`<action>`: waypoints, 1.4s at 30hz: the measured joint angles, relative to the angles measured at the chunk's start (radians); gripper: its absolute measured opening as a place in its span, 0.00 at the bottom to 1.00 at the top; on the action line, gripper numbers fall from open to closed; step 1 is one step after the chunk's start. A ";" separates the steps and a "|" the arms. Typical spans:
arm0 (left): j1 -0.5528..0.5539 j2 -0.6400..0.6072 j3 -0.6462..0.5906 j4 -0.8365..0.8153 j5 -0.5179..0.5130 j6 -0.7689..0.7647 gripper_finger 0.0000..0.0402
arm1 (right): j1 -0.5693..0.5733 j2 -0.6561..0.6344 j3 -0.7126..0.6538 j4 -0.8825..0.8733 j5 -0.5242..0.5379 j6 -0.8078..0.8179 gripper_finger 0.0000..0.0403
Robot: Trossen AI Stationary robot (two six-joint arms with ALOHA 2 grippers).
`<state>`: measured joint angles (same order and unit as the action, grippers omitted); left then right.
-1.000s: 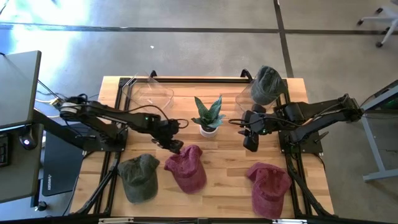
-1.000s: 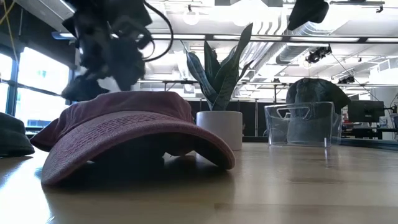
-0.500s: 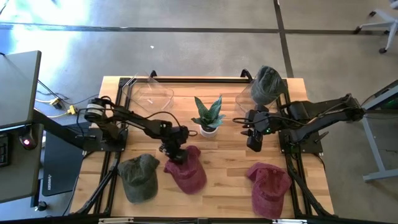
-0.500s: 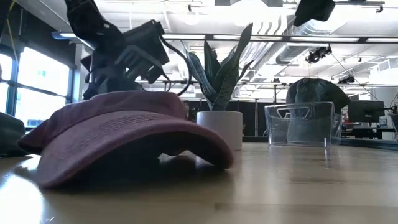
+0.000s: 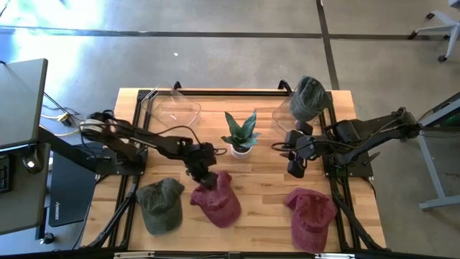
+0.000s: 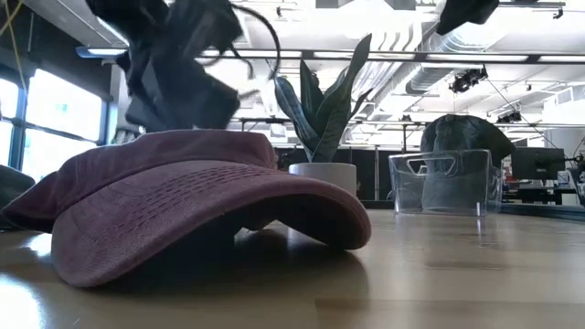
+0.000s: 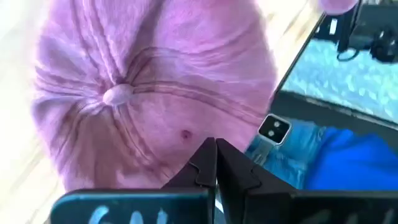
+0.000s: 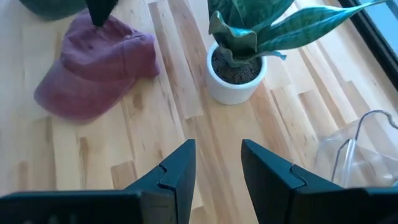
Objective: Pick & Place hat
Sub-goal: Put the left red cap into the left transparent bin
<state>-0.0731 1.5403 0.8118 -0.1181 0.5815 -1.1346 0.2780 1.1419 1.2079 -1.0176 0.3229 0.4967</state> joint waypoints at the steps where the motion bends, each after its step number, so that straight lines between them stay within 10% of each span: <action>1: 0.000 -0.023 0.013 -0.031 -0.030 -0.009 0.00 | 0.000 0.000 0.000 0.002 0.009 0.000 0.31; 7: -0.014 -0.092 0.033 -0.245 -0.104 -0.023 0.09 | 0.000 0.000 0.000 0.005 0.040 0.003 0.31; 19: -0.013 -0.003 -0.028 -0.302 -0.020 -0.155 0.61 | 0.000 0.000 0.000 0.031 0.090 0.007 0.31; 35: -0.021 0.143 -0.057 -0.049 0.085 -0.089 0.04 | 0.000 0.000 0.000 0.036 0.058 0.046 0.31; 42: -0.019 -0.009 -0.049 -0.079 0.050 -0.093 0.01 | 0.000 0.000 0.000 0.035 0.041 0.064 0.31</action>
<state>-0.0917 1.5311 0.7625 -0.1967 0.6311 -1.2280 0.2778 1.1419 1.2079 -0.9825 0.3637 0.5606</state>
